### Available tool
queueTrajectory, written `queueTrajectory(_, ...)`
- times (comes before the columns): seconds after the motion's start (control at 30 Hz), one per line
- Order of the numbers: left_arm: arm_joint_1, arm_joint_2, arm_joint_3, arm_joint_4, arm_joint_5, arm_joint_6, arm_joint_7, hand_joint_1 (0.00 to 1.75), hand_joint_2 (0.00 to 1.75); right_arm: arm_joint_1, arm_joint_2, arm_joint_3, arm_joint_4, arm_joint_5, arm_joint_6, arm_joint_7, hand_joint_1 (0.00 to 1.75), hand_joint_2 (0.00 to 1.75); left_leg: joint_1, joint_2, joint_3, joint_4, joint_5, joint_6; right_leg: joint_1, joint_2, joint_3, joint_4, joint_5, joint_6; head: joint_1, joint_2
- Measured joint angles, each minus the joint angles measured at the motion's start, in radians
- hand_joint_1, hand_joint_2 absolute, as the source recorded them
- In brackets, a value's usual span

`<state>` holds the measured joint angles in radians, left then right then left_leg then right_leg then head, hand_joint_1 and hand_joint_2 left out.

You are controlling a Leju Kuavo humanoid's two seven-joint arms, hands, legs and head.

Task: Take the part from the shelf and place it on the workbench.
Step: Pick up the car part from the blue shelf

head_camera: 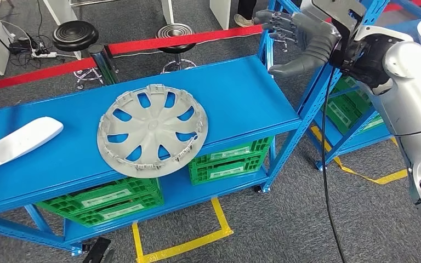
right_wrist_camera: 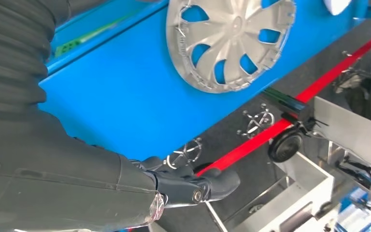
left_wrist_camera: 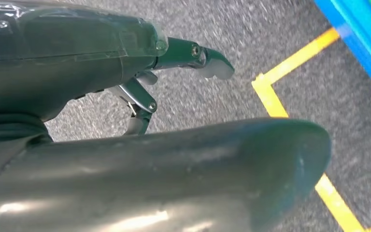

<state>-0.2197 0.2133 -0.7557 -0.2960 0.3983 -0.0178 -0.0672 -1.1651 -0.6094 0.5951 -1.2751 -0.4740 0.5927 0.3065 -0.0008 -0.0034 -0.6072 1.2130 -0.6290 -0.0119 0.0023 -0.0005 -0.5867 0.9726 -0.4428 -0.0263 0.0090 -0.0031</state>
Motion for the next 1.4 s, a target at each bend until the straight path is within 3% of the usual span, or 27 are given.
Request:
queueTrajectory(0.07,0.004,0.001,0.000,0.001,0.000,0.000,0.000,0.00,0.00,0.006,0.001,0.001,0.000,0.000,0.003,-0.002,0.00,1.75,0.008,0.000,-0.071,0.060,-0.022,-0.010,-0.004,0.001,0.014,0.002,-0.016,0.005,-0.005,0.000)
queueTrajectory(0.1,0.007,0.001,0.000,0.001,0.000,0.000,-0.001,0.00,0.00,0.008,0.001,0.001,0.000,0.000,0.004,-0.002,0.00,1.75,0.012,0.001,-0.085,0.046,-0.002,-0.015,-0.006,0.001,0.023,0.004,-0.025,0.008,-0.007,0.000)
queueTrajectory(0.2,0.008,0.002,0.000,0.001,0.000,0.000,-0.006,0.00,0.00,0.010,0.002,0.001,0.000,0.000,0.006,-0.004,0.00,1.75,0.020,0.005,-0.057,-0.114,0.141,-0.025,-0.012,0.001,0.051,0.018,-0.058,0.024,-0.015,0.000)
queueTrajectory(0.27,0.008,0.002,0.000,0.001,0.000,0.000,-0.008,0.00,0.00,0.008,0.003,0.001,0.001,0.001,0.004,-0.004,0.00,1.75,0.019,0.011,-0.045,-0.169,0.168,-0.016,-0.011,0.002,0.055,0.026,-0.072,0.037,-0.018,0.000)
queueTrajectory(0.4,0.011,0.003,0.000,0.003,0.000,0.000,-0.012,0.00,0.00,0.009,-0.004,-0.001,0.000,0.000,0.004,-0.004,0.00,1.75,0.019,0.009,-0.028,-0.172,0.156,0.018,-0.011,0.003,0.050,0.060,-0.093,0.060,-0.007,0.000)
queueTrajectory(0.47,0.011,0.004,0.000,0.003,0.000,0.000,-0.014,0.00,0.00,0.009,-0.012,-0.002,0.000,0.000,0.006,-0.007,0.00,1.75,0.019,0.005,-0.016,-0.173,0.149,0.026,-0.012,0.002,-0.005,0.165,-0.132,0.067,0.006,0.000)
queueTrajectory(0.53,0.012,0.004,0.000,0.004,0.000,0.000,-0.014,0.00,0.00,0.014,-0.016,-0.002,0.000,0.000,0.007,-0.008,0.00,1.75,0.018,0.001,-0.004,-0.173,0.138,0.031,-0.012,0.002,-0.094,0.299,-0.181,0.069,0.016,0.000)
queueTrajectory(0.57,0.013,0.004,0.000,0.004,0.000,0.000,-0.014,0.00,0.00,0.018,-0.017,-0.001,0.000,0.000,0.008,-0.008,0.00,1.75,0.017,0.000,0.004,-0.173,0.131,0.032,-0.011,0.002,-0.125,0.334,-0.189,0.068,0.019,0.000)
queueTrajectory(0.6,0.014,0.004,0.000,0.005,0.000,0.000,-0.014,0.00,0.00,0.021,-0.018,-0.001,0.000,0.000,0.008,-0.008,0.00,1.75,0.016,-0.001,0.015,-0.173,0.123,0.032,-0.011,0.003,-0.139,0.332,-0.176,0.065,0.020,0.000)
queueTrajectory(0.63,0.014,0.004,0.000,0.005,0.000,0.000,-0.015,0.00,0.00,0.022,-0.018,-0.001,0.000,0.000,0.007,-0.008,0.00,1.75,0.015,-0.002,0.027,-0.173,0.114,0.031,-0.010,0.003,-0.135,0.293,-0.139,0.059,0.021,0.000)
queueTrajectory(0.7,0.014,0.004,0.000,0.005,0.000,0.001,-0.016,0.00,0.00,0.020,-0.018,-0.001,0.000,0.002,0.002,-0.006,0.00,1.75,0.010,-0.003,0.049,-0.171,0.096,0.027,-0.007,0.003,-0.102,0.161,-0.032,0.043,0.020,0.000)
queueTrajectory(0.73,0.012,0.004,0.000,0.005,0.000,0.002,-0.015,0.00,0.00,0.018,-0.017,-0.001,0.000,0.003,-0.005,-0.003,0.00,1.75,0.007,-0.003,0.054,-0.170,0.088,0.027,-0.007,0.004,-0.085,0.104,0.004,0.044,0.019,0.000)
queueTrajectory(0.77,0.010,0.003,0.000,0.005,0.001,0.003,-0.013,0.00,0.00,0.018,-0.016,-0.001,0.000,0.004,-0.014,0.000,0.00,1.75,0.004,-0.002,0.055,-0.170,0.082,0.028,-0.007,0.006,-0.075,0.070,0.023,0.047,0.016,0.000)
queueTrajectory(0.83,0.007,0.003,0.000,0.005,0.002,0.006,-0.010,0.00,0.00,0.021,-0.013,-0.001,-0.002,0.004,-0.028,0.002,0.00,1.75,0.001,0.000,0.056,-0.174,0.078,0.029,-0.008,0.009,-0.069,0.053,0.019,0.057,0.011,0.000)
queueTrajectory(1.07,0.004,0.002,0.000,0.005,-0.002,0.005,-0.013,0.00,0.00,0.045,-0.002,0.000,-0.018,0.030,0.003,-0.005,0.00,1.75,0.001,0.003,0.067,-0.192,0.075,0.020,-0.008,0.012,-0.069,0.053,0.010,0.043,0.003,0.000)
queueTrajectory(1.4,-0.010,0.001,-0.001,0.005,-0.023,-0.001,-0.038,0.00,0.00,0.078,0.023,0.039,-0.101,0.074,0.044,0.016,0.00,1.75,0.000,0.004,0.068,-0.196,0.074,0.018,-0.008,0.013,-0.068,0.052,0.009,0.041,0.004,0.000)
